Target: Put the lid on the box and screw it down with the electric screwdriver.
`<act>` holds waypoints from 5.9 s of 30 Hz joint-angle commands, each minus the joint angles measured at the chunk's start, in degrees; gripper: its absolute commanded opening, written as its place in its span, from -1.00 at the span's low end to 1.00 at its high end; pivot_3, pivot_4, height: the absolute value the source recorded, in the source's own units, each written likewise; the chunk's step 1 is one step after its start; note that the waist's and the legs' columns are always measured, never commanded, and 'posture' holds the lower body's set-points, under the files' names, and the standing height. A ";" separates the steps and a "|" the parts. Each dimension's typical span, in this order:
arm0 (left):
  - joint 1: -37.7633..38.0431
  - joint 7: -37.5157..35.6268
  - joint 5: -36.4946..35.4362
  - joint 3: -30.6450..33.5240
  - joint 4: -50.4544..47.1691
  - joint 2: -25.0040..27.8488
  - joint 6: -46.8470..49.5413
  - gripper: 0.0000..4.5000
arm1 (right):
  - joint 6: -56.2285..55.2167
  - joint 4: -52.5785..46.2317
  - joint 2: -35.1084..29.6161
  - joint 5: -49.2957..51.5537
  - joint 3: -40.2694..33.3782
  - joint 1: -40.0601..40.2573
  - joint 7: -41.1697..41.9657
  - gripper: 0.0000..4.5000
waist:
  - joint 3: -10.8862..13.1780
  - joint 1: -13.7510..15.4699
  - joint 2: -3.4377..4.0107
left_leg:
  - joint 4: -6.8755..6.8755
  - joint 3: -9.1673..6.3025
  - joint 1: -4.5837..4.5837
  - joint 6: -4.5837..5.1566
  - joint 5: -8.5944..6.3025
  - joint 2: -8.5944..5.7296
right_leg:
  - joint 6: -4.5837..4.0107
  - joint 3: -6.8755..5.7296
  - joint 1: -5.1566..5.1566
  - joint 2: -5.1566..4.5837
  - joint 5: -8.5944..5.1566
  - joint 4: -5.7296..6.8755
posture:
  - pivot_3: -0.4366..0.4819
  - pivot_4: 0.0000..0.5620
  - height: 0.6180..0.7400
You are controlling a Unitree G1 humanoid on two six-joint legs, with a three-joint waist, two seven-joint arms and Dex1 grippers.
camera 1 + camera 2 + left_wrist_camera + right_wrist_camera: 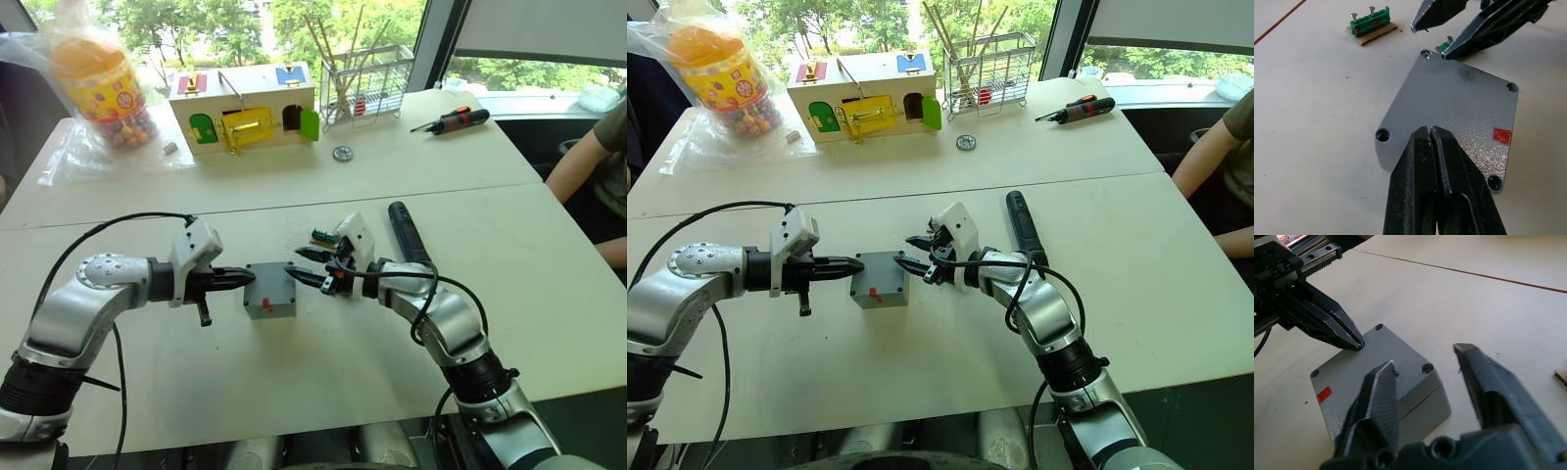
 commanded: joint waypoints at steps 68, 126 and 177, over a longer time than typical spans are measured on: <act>-9.97 3.74 9.36 -12.13 -8.36 -8.56 -6.85 1.00 | 27.94 31.52 -35.01 -13.21 34.98 -39.62 42.07 -0.20 | 0.20 1.22 -0.50 | 0.32 0.11 -0.91 -0.42 0.27 0.00 | -0.11 -0.08 -0.85 0.03 0.18 0.07 | -0.05 -0.47 1.00; 0.38 3.04 1.66 -2.68 -6.18 -0.45 1.06 -0.02 | -6.78 -9.82 14.39 7.14 -7.95 1.57 -8.51 -0.20 | 0.51 -1.61 0.05 | 0.37 0.10 -1.33 -0.72 0.47 -0.01 | -0.15 0.00 -1.69 0.07 0.20 0.98 | -0.05 -0.47 1.00; 3.37 3.02 4.80 -5.71 -2.81 -0.82 -3.72 -0.02 | -5.67 -1.38 9.15 1.85 -1.06 1.96 -11.42 -0.20 | -0.40 -1.25 0.27 | 0.00 0.10 0.11 -0.20 0.15 0.01 | -0.15 0.00 -0.29 0.08 0.16 0.66 | -0.05 -0.47 1.00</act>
